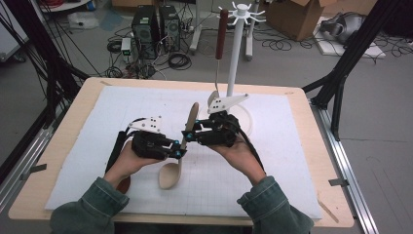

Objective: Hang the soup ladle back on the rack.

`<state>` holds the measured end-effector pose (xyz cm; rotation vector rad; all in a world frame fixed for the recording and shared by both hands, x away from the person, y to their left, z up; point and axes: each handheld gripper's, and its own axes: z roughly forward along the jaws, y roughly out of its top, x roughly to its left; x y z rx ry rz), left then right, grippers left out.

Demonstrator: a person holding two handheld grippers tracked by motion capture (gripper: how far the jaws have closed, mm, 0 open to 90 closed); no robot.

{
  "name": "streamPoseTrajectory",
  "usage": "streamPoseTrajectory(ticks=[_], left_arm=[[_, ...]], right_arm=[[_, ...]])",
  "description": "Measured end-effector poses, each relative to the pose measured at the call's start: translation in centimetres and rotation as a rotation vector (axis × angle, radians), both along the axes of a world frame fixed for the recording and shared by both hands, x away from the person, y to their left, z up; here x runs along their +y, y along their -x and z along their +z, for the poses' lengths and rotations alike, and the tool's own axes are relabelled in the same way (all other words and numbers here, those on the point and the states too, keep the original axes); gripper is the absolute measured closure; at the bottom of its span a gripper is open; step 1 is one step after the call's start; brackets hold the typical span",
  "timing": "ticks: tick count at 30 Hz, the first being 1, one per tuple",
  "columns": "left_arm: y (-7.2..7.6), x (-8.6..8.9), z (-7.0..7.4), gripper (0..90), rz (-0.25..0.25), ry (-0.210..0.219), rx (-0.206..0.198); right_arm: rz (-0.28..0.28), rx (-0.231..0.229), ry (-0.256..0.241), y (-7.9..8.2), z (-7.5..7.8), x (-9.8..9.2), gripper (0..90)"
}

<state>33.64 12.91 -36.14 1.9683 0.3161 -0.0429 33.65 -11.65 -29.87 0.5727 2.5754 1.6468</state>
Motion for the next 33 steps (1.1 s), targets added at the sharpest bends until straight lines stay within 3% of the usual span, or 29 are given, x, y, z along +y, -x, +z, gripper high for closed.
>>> streamPoseTrajectory(ticks=[7,10,13,16,20,23,31,33], left_arm=[[0.28,-0.02,0.50,77.8,0.078,0.022,-0.029],[0.41,-0.08,0.57,77.8,0.083,0.021,-0.033],[0.38,0.05,0.60,77.3,0.062,0.029,-0.022],[0.12,0.31,0.55,70.8,0.011,0.065,0.027],[0.11,0.52,0.59,66.3,0.002,0.054,0.027],[0.11,0.38,0.48,66.1,-0.013,0.053,0.034],[0.29,-0.03,0.44,71.0,-0.030,0.058,0.023],[0.36,0.00,0.52,76.1,-0.023,0.052,0.005]], right_arm=[[-0.020,-0.006,0.008,0.12,-0.36,0.49,67.9],[-0.020,-0.005,0.009,0.06,-0.35,0.49,71.6],[0.000,0.007,-0.004,-0.09,-0.35,0.39,72.9],[0.039,0.015,-0.016,-0.06,-0.26,0.37,73.5],[0.077,0.000,0.009,0.01,-0.17,0.66,73.7],[0.097,-0.001,-0.009,-0.08,-0.12,0.69,73.9],[0.112,0.002,-0.043,-0.05,0.03,0.61,73.9],[0.116,0.007,-0.045,0.01,0.06,0.67,73.9]])
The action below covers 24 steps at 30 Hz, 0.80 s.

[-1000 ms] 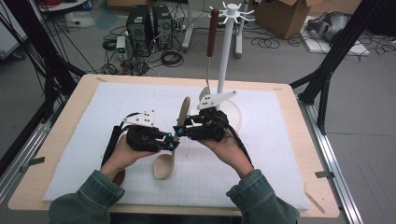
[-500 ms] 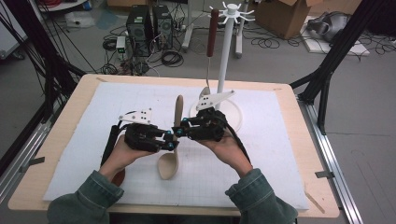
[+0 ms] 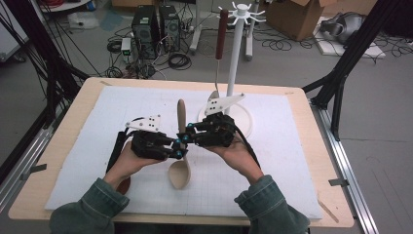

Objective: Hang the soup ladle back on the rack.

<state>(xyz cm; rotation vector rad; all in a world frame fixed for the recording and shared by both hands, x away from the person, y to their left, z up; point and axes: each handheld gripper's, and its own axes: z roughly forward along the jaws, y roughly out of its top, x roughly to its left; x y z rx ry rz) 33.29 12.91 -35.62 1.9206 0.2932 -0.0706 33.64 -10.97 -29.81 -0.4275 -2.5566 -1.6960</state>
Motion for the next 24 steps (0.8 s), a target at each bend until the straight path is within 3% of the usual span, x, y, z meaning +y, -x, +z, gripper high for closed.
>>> streamPoseTrajectory(ticks=[2,4,7,15,20,24], left_arm=[[0.2,0.0,0.1,77.3,0.020,-0.002,-0.023],[0.3,-0.1,0.3,77.6,0.045,0.001,-0.022],[0.4,-0.1,0.5,77.8,0.090,-0.013,-0.035],[0.7,-0.6,0.8,77.8,0.187,-0.013,-0.062],[0.8,-0.9,1.1,77.8,0.213,-0.010,-0.080],[0.8,-0.8,1.0,77.4,0.204,-0.006,-0.075]], right_arm=[[-0.012,-0.005,-0.007,0.0,0.0,0.0,73.8],[-0.036,-0.007,-0.017,0.1,-0.1,0.0,73.2],[-0.119,-0.025,-0.025,0.3,-0.1,0.0,64.2],[-0.238,-0.065,-0.019,1.6,-0.6,0.6,63.9],[-0.287,-0.084,-0.008,2.1,-1.0,1.1,72.0],[-0.283,-0.095,-0.018,2.0,-1.1,1.0,76.5]])
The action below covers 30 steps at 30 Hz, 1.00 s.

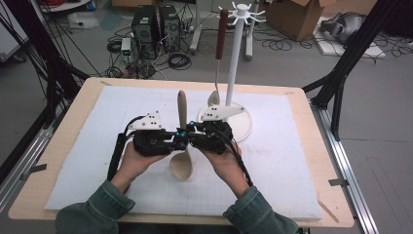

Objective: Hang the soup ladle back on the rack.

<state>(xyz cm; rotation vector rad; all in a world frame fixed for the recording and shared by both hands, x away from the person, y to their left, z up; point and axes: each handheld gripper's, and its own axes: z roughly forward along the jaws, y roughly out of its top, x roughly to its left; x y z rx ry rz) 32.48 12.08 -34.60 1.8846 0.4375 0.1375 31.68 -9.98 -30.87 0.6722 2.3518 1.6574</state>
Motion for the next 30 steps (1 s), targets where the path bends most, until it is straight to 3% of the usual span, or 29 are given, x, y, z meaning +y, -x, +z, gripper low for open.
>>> streamPoseTrajectory(ticks=[3,13,21,30], left_arm=[[0.1,0.3,0.2,73.1,-0.013,0.029,-0.010],[0.8,2.3,0.4,57.4,-0.008,0.035,-0.028],[1.3,4.7,0.4,46.6,0.029,0.034,-0.028],[2.0,7.4,0.4,37.3,0.096,0.036,-0.044]], right_arm=[[0.028,0.004,-0.008,-0.2,0.1,-0.3,76.9],[0.079,0.002,0.005,-1.4,1.0,-2.0,77.0],[0.109,0.006,-0.002,-2.8,2.4,-3.9,77.0],[0.092,0.007,-0.001,-4.4,4.0,-6.1,77.0]])
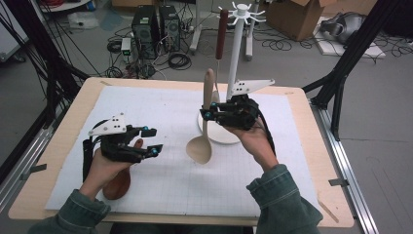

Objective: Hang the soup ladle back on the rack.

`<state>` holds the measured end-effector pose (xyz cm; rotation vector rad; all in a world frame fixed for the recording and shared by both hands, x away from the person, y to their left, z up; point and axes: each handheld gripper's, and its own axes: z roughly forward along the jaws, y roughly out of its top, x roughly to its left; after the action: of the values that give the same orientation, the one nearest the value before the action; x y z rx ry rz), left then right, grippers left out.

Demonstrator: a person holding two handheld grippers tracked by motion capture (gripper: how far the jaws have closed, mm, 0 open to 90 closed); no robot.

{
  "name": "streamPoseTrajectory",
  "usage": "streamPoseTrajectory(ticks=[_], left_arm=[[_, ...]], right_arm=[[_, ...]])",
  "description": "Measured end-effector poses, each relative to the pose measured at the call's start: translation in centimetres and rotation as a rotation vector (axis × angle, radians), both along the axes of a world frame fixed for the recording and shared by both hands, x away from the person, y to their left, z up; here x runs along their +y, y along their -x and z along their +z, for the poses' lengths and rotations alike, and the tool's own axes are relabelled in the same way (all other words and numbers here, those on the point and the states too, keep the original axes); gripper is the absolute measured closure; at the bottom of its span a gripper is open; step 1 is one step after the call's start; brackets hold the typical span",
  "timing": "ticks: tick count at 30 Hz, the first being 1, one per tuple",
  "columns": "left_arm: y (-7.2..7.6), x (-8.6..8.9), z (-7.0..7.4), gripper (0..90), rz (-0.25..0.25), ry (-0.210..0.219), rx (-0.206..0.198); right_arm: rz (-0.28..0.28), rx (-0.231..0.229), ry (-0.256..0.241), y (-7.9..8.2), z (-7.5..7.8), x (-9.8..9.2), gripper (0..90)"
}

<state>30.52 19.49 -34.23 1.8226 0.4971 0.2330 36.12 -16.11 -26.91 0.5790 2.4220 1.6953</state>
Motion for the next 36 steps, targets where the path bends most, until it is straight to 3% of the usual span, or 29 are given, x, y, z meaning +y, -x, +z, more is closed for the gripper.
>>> streamPoseTrajectory(ticks=[14,20,36], left_arm=[[0.4,3.0,-0.7,32.1,0.074,-0.013,-0.009],[0.4,3.4,-1.3,31.1,0.078,-0.016,0.002],[0.3,4.5,-1.1,29.5,0.106,-0.007,-0.009]], right_arm=[[-0.004,-0.011,-0.004,-2.0,3.3,-1.7,77.0],[-0.012,-0.005,-0.004,-3.0,4.5,-2.0,77.0],[-0.037,-0.002,-0.018,-5.2,7.7,-2.9,77.0]])
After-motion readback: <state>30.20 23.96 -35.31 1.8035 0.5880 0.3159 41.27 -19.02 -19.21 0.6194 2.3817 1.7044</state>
